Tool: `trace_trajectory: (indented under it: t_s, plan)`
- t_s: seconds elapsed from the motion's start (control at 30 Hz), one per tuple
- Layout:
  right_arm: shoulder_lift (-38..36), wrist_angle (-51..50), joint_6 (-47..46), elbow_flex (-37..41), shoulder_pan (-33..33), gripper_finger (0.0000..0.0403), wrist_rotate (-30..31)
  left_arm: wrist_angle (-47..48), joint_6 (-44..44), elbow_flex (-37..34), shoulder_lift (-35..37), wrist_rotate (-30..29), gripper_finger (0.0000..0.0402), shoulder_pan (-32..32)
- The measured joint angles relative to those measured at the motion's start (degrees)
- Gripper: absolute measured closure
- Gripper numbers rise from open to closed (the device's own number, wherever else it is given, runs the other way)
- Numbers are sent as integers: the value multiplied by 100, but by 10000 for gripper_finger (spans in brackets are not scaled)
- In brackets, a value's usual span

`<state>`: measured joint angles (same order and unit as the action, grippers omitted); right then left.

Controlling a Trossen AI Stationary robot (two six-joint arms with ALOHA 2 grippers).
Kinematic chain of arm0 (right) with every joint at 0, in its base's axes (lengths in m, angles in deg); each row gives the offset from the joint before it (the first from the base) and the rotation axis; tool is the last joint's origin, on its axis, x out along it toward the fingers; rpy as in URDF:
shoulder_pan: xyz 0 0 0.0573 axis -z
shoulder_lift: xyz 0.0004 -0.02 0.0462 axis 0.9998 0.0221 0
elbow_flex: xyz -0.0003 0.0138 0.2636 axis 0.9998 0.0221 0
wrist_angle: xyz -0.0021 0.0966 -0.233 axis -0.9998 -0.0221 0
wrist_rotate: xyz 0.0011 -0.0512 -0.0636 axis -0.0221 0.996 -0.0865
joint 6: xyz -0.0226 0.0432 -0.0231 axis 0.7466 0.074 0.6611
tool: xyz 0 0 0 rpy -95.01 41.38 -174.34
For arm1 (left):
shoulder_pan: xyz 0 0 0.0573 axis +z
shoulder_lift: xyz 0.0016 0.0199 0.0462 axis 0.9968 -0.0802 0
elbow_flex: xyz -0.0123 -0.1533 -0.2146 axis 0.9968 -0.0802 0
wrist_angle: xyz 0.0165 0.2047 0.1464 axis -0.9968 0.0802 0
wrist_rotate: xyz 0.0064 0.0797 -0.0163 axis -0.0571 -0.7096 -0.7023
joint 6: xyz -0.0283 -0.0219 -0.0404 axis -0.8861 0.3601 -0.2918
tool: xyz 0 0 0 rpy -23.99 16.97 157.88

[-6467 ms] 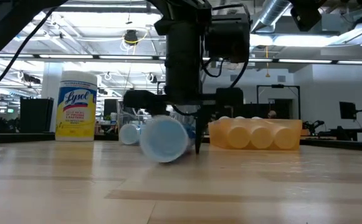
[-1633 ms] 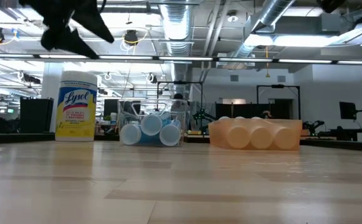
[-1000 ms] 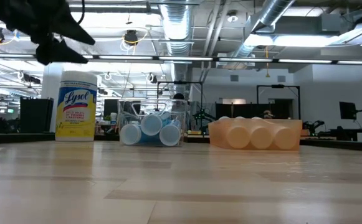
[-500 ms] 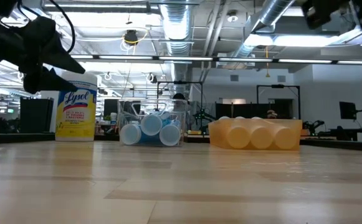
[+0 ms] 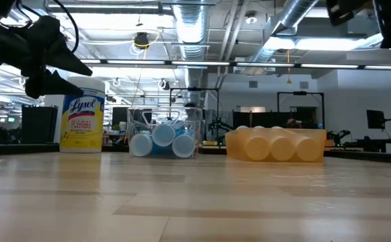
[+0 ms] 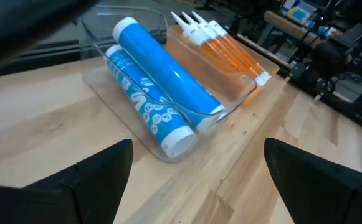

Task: Pick & place silicon tubes, Sealant and Lysol wipes
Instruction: Return to Home Position

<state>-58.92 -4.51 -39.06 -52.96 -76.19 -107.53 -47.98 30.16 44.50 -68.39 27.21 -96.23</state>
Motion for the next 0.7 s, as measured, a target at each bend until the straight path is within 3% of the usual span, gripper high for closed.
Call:
trace_trajectory:
  t_s: [0.07, 0.2, 0.27, 0.43, 0.53, 0.7]
  plan:
    - [-115, -490, 282, -1, -124, 44, 513, 30, -9, 0, 15, -88, 46, 0]
    - [-154, -1784, 1085, 2, -545, 44, 2267, 112, -164, 0, 15, -292, 46, 0]
    - [-130, -1999, 1359, 3, -758, 44, 2820, 207, -168, 0, 15, -351, 46, 0]
    - [-99, -2047, 2020, 1, -1017, 44, 2911, 530, -432, 0, 15, -670, 46, 0]
    - [-243, -2189, 2032, 10, -936, 44, 2923, 557, -472, 0, 15, -795, 46, 0]
    - [-380, -1357, 1507, 690, -635, 44, 2722, 560, -415, 0, 15, -815, 46, 0]
